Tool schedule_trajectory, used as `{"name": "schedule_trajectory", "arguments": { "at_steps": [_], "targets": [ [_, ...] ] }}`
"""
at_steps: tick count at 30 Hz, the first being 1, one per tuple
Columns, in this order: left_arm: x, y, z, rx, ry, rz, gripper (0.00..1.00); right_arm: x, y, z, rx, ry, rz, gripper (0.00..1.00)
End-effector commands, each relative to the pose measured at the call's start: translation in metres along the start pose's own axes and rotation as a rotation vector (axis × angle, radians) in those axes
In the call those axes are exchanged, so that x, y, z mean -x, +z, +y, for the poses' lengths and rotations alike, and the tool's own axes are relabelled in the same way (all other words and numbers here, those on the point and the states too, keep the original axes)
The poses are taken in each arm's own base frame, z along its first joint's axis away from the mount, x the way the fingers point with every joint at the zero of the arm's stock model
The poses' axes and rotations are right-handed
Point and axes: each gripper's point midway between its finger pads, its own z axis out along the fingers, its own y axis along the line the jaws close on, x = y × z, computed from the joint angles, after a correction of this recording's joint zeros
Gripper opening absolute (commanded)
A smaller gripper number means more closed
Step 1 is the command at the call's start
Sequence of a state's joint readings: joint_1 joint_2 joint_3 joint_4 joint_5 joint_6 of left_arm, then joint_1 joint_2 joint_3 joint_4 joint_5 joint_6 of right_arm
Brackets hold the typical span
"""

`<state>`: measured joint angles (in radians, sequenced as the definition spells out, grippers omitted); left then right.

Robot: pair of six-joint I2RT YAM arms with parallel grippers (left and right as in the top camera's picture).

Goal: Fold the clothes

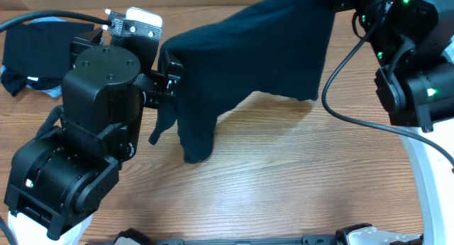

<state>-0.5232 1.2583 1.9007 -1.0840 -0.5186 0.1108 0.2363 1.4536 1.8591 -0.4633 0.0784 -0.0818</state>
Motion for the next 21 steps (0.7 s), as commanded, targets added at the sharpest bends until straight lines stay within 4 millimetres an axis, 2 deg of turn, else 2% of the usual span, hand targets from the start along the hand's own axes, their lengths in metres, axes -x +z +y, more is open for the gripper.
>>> {"name": "schedule_trajectory", "arguments": {
  "at_steps": [1,9,14,15,16,17,19,21],
  "targets": [
    [0.006,-0.011,0.006,-0.007,-0.017,-0.028,1.00,0.029,-0.018,-0.017,-0.041,0.002,-0.073,0.04],
    [0.003,-0.013,-0.018,-0.146,-0.005,-0.024,1.00,0.031,-0.019,-0.033,-0.077,0.005,-0.084,0.04],
    [0.002,-0.015,-0.031,-0.224,-0.015,-0.022,0.41,0.024,-0.018,-0.033,-0.077,0.004,-0.054,0.04],
    [0.003,-0.017,-0.037,-0.258,-0.021,-0.025,0.37,0.022,-0.018,-0.033,-0.077,0.004,-0.045,0.04],
    [0.004,-0.020,-0.047,-0.319,-0.020,-0.030,0.39,0.019,-0.018,-0.033,-0.077,0.004,-0.037,0.04],
    [0.004,-0.023,-0.055,-0.374,-0.019,-0.033,0.50,0.018,-0.018,-0.033,-0.077,0.004,-0.030,0.04],
    [0.004,-0.030,-0.070,-0.468,-0.017,-0.036,0.60,0.015,-0.018,-0.032,-0.075,0.003,-0.018,0.04],
    [0.004,-0.036,-0.080,-0.533,-0.017,-0.039,0.65,0.012,-0.018,-0.030,-0.064,0.003,-0.008,0.04]
  ]
}}
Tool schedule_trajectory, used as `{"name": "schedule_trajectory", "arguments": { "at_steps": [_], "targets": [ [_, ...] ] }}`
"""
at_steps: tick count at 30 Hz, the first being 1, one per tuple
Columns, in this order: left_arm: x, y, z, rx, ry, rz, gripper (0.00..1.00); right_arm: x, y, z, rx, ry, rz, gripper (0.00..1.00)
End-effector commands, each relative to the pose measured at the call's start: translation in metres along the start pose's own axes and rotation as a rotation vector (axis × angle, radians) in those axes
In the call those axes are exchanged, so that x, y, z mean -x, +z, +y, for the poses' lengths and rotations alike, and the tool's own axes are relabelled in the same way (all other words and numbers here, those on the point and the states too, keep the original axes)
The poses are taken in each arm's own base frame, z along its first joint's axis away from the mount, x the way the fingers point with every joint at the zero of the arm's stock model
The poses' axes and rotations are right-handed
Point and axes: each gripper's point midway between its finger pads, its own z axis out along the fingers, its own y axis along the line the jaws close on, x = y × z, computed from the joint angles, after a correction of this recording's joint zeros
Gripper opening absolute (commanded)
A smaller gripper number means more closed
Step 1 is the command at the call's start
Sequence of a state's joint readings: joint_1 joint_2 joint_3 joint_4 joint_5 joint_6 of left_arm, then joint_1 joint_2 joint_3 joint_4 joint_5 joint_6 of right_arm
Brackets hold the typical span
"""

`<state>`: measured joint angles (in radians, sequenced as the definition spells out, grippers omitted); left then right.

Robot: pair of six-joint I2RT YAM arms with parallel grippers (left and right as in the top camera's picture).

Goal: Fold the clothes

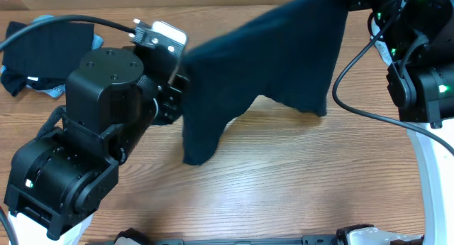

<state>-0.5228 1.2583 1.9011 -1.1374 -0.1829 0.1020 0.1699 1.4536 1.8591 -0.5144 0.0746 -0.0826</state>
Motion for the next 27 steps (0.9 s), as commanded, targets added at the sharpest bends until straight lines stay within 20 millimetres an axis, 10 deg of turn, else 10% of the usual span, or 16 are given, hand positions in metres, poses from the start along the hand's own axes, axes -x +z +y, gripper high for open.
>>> {"name": "schedule_trajectory", "arguments": {
  "at_steps": [1,9,20,27],
  "targets": [
    [0.011,-0.019,-0.040,-0.254,-0.013,-0.062,0.72,0.022,-0.018,-0.003,0.001,0.006,-0.052,0.04],
    [0.011,-0.027,-0.061,-0.386,-0.002,-0.069,0.87,0.015,-0.016,0.007,0.059,0.004,-0.025,0.04],
    [0.034,-0.021,-0.039,-0.244,0.111,-0.170,1.00,0.015,-0.057,0.109,0.710,-0.004,-0.031,0.04],
    [0.033,-0.013,-0.026,-0.166,0.136,-0.155,1.00,0.003,-0.085,0.135,0.927,0.016,0.029,0.04]
  ]
}}
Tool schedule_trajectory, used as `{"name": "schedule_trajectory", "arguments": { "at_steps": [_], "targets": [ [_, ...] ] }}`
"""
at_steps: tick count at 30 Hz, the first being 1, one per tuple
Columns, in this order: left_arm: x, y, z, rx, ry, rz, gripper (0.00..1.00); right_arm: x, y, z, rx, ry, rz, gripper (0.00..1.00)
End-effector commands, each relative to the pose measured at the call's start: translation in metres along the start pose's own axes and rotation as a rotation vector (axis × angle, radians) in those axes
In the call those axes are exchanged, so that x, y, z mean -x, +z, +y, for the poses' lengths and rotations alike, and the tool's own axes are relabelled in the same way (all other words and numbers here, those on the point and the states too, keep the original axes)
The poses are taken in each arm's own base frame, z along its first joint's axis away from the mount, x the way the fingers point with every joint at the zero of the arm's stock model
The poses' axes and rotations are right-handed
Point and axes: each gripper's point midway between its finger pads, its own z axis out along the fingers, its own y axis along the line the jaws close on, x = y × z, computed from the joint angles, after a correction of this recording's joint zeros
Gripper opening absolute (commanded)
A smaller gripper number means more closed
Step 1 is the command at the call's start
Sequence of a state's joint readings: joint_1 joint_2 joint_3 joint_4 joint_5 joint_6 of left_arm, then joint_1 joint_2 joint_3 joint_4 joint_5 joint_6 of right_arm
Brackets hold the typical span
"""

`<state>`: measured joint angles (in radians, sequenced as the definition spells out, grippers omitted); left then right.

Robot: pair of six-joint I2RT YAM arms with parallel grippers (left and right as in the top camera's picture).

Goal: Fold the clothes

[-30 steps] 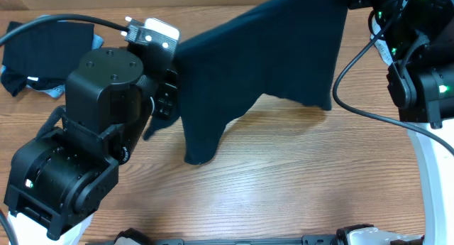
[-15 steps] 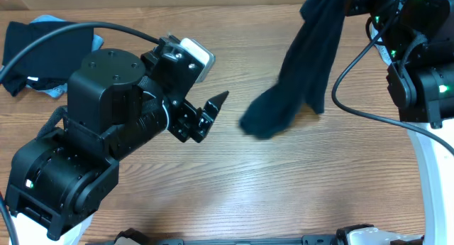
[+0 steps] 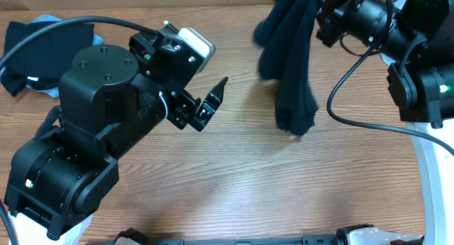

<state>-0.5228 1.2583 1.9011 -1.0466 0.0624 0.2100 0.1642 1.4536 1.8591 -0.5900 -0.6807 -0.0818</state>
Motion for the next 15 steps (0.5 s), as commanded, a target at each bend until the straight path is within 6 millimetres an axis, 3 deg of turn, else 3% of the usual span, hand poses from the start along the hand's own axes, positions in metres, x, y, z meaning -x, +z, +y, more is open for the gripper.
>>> {"name": "schedule_trajectory", "arguments": {
  "at_steps": [1,5,9,15],
  "targets": [
    [0.005,-0.006,0.013,0.068,0.039,-0.011,1.00,0.011,-0.016,0.043,0.192,-0.015,-0.012,0.04],
    [0.001,0.000,0.026,0.137,0.037,0.018,1.00,-0.018,-0.011,0.040,0.195,0.091,0.091,0.04],
    [0.000,0.005,0.030,0.161,0.033,0.028,1.00,-0.053,0.011,0.044,0.248,0.156,0.197,0.04],
    [-0.014,0.011,0.031,0.166,0.035,0.093,1.00,-0.091,0.048,0.085,0.426,0.133,0.296,0.04]
  ]
}}
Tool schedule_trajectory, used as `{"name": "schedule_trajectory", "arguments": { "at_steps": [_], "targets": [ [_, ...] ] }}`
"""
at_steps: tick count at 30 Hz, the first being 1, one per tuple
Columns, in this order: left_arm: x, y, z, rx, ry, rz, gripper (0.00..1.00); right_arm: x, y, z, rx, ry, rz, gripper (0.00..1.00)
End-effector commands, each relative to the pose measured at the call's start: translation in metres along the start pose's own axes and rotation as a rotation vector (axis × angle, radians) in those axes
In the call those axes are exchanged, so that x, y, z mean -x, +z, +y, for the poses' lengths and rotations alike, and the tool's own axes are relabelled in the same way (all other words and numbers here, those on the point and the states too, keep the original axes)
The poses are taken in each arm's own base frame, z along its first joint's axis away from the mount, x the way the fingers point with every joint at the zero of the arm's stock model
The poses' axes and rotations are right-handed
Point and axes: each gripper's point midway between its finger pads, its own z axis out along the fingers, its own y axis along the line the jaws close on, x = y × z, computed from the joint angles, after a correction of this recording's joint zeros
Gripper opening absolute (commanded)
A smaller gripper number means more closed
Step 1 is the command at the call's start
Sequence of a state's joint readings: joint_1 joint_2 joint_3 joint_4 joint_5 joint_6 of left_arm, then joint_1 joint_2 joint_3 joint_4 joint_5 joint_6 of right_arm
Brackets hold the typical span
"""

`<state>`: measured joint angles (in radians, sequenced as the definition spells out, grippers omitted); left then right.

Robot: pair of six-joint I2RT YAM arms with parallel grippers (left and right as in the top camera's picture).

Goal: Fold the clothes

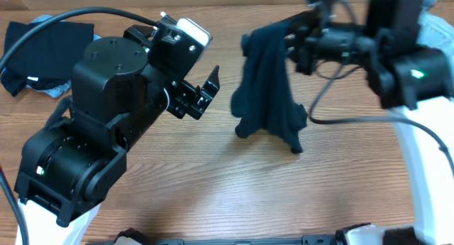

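Observation:
A dark navy garment (267, 89) hangs bunched in a narrow column at the middle right of the overhead view. Its lower end spreads onto the wooden table (234, 188). My right gripper (287, 40) reaches in from the right and is shut on the garment's top. My left gripper (206, 94) stands open to the left of the cloth, a short gap away, with nothing between its fingers.
A pile of dark clothes (42, 42) lies at the back left corner, with a light blue piece (44, 93) under it. Black cables (340, 117) loop off the right arm. More light fabric (434, 11) shows at the back right edge.
My right gripper has moved left and lower with the garment, whose hem now rests on the table. The left gripper stays open and has barely shifted.
First the garment was stretched wide between both grippers above the table. It stayed held by both, shifted right. Then the left gripper was open and free, with the cloth bunched under the right gripper. Now that bunch hangs nearer the middle, touching the table.

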<state>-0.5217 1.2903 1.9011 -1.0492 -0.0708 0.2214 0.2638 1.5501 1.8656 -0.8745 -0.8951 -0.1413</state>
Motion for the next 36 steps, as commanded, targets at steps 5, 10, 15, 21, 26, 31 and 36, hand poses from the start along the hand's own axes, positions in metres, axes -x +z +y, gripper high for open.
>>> {"name": "schedule_trajectory", "arguments": {
  "at_steps": [5,10,15,21,26,31,36],
  "targets": [
    [-0.036,0.013,0.009,0.031,0.027,0.171,1.00,-0.034,0.055,0.016,0.077,-0.094,0.137,0.04],
    [-0.050,0.025,0.013,-0.009,-0.010,0.228,1.00,-0.040,0.054,0.013,0.058,-0.102,0.162,0.04],
    [-0.047,0.031,-0.004,-0.169,-0.053,0.197,1.00,-0.041,0.051,0.016,0.065,-0.126,0.167,0.04],
    [-0.061,0.039,-0.021,-0.322,-0.054,0.241,1.00,-0.026,0.040,0.026,0.055,-0.205,0.117,0.04],
    [-0.068,0.045,-0.037,-0.429,-0.039,0.264,1.00,-0.011,0.028,0.039,0.050,-0.258,0.065,0.04],
    [-0.066,0.046,-0.039,-0.447,-0.011,0.250,1.00,-0.003,0.012,0.055,0.047,-0.289,0.036,0.04],
    [-0.058,0.048,-0.039,-0.454,0.012,0.208,1.00,0.002,-0.003,0.073,0.059,-0.313,0.011,0.04]
  ]
}}
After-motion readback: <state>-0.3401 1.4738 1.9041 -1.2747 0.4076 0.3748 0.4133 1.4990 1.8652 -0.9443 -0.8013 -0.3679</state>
